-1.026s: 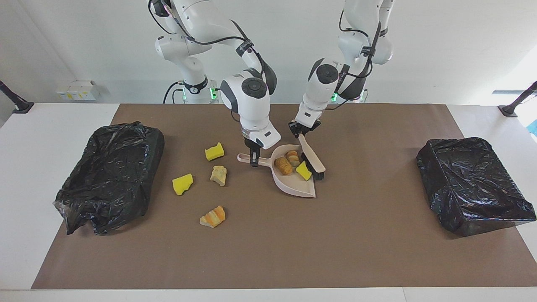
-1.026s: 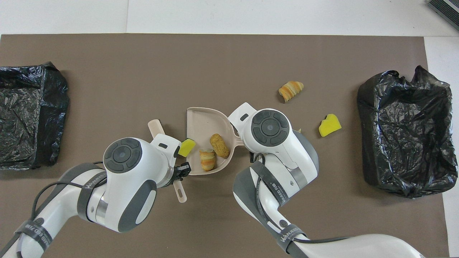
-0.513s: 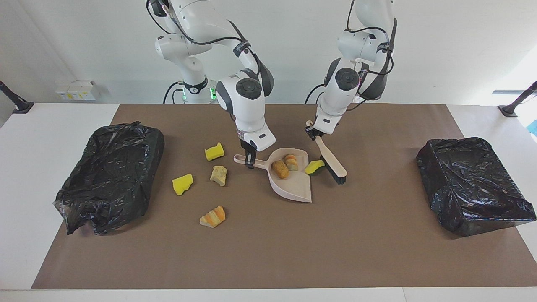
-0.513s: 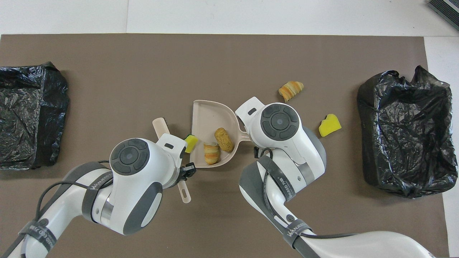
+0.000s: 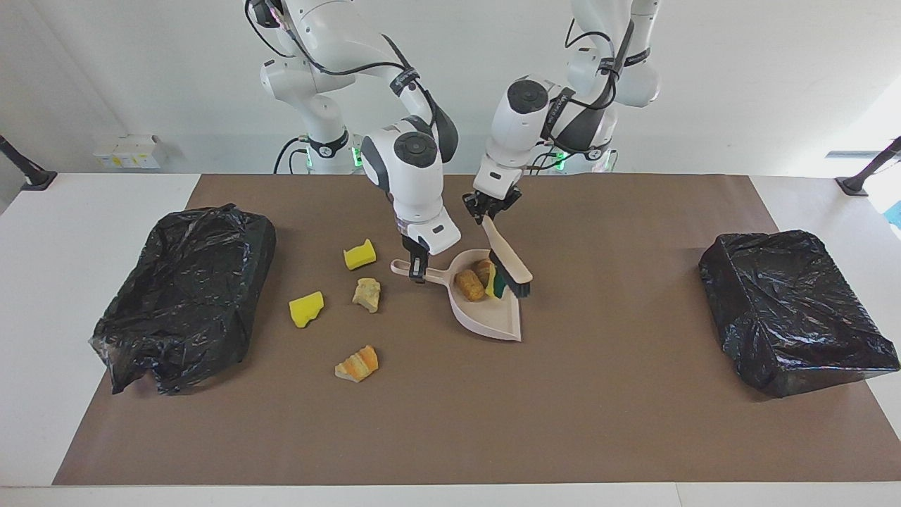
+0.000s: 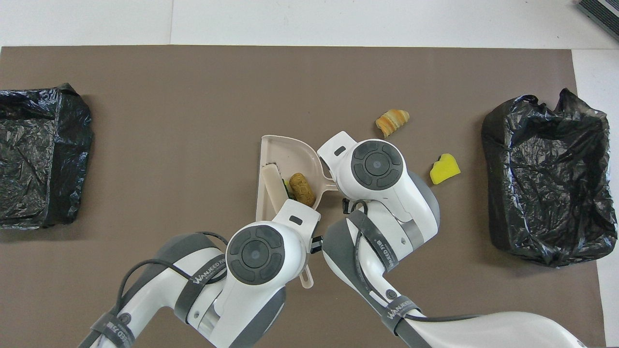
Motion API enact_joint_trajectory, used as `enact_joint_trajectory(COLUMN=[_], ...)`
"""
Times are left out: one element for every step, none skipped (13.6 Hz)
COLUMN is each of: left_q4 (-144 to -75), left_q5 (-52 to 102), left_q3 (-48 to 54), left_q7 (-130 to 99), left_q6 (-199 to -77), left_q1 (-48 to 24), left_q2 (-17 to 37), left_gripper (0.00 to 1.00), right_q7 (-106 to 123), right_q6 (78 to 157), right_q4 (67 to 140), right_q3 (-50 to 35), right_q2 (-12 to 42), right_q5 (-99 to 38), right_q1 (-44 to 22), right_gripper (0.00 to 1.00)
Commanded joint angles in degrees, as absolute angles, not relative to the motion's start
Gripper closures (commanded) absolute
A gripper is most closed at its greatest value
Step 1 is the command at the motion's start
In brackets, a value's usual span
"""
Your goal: Sweep and dump trash in bin
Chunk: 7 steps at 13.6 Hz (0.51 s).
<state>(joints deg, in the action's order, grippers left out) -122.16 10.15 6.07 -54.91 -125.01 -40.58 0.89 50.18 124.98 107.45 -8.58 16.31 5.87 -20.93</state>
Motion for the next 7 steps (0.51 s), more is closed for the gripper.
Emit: enact_joint_trajectory(left_q4=[-120.59, -120.50, -120.67, -120.59, -120.41, -120.24, -120.23], left_q5=[9.41, 9.23, 9.05, 8.97, 8.96, 8.96, 8.96], left_q3=[6.84, 7.99, 8.96, 9.05, 9.05, 9.14, 8.97], left_q7=[-58.35, -59.49, -59.50, -59.59, -59.59, -59.50, -59.33], left_q6=[-122.96, -122.87, -122.26, -120.78, -119.02, -118.22, -117.52], left_q1=[-42.97, -43.07, -43.07, -43.15, -43.15, -42.63, -42.19], left_q2=[0.88, 0.70, 0.09, -0.09, -0.09, -0.17, -0.44], left_gripper=[1.00, 1.00, 1.00, 1.00, 1.00, 1.00, 1.00], right_q7=[50.45, 50.45, 50.45, 50.45, 50.45, 50.45, 50.45], right_q6=[126.04, 126.04, 125.95, 126.03, 126.04, 126.04, 125.95], right_q4=[108.98, 108.98, 108.98, 108.98, 108.98, 108.98, 108.98], right_q3=[-9.05, -9.05, -9.05, -9.05, -9.05, -9.05, -9.05], right_q2=[15.12, 15.12, 15.12, 15.12, 15.03, 15.12, 15.03], right_q5=[5.54, 5.54, 5.54, 5.54, 5.54, 5.54, 5.54], right_q1=[-20.48, -20.48, -20.48, -20.48, -20.48, -20.48, -20.48], right_gripper=[1.00, 1.00, 1.00, 1.00, 1.00, 1.00, 1.00])
